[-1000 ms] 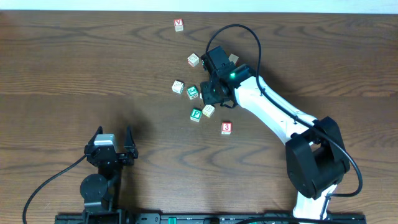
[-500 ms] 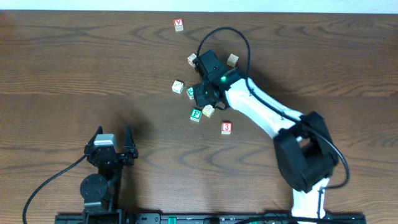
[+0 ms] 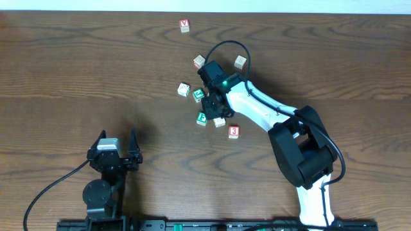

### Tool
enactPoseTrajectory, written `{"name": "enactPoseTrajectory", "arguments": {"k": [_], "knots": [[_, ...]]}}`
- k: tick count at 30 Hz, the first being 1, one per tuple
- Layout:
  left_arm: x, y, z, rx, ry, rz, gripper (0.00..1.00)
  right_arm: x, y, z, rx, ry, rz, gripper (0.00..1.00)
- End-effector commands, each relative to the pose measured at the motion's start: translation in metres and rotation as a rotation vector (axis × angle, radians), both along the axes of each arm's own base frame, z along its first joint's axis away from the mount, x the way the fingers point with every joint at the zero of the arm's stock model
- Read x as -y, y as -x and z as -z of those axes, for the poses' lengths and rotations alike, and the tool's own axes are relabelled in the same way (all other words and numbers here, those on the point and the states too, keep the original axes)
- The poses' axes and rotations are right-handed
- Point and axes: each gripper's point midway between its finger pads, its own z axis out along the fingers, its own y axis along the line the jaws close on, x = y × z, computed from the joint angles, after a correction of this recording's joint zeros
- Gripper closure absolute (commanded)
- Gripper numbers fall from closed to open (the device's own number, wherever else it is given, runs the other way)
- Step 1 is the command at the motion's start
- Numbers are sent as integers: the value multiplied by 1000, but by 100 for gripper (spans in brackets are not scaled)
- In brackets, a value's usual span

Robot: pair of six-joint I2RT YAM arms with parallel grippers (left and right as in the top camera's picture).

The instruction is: Lift 3 blocks

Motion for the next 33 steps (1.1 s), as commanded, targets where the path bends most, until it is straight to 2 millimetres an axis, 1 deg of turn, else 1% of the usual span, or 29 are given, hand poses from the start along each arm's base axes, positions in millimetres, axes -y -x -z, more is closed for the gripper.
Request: {"name": "enactPoseTrajectory", "arguments": {"k": [1, 10, 16, 20, 23, 26, 29, 31, 33], "knots": [[2, 1, 15, -50, 6, 15, 24, 3, 9, 2, -32, 24, 1, 99], [2, 1, 15, -50, 6, 15, 24, 12, 28, 5, -103, 70, 17, 99], [2, 1, 15, -50, 6, 15, 24, 11, 41, 6, -138, 92, 36, 99], [2, 1, 15, -50, 6, 15, 24, 9, 47, 6, -152, 96, 80, 99], [2, 1, 15, -50, 6, 15, 24, 9, 46, 6, -143, 101, 121, 99], [2, 1, 15, -50, 6, 15, 24, 18, 43, 6, -128, 137, 197, 99], [2, 1, 15, -50, 6, 15, 24, 22, 42, 6, -125, 151, 246, 99], [2, 1, 15, -50, 6, 15, 24, 20, 38, 6, -109, 142, 233, 99], [2, 1, 15, -50, 6, 15, 24, 13, 33, 5, -81, 123, 140, 99]]}}
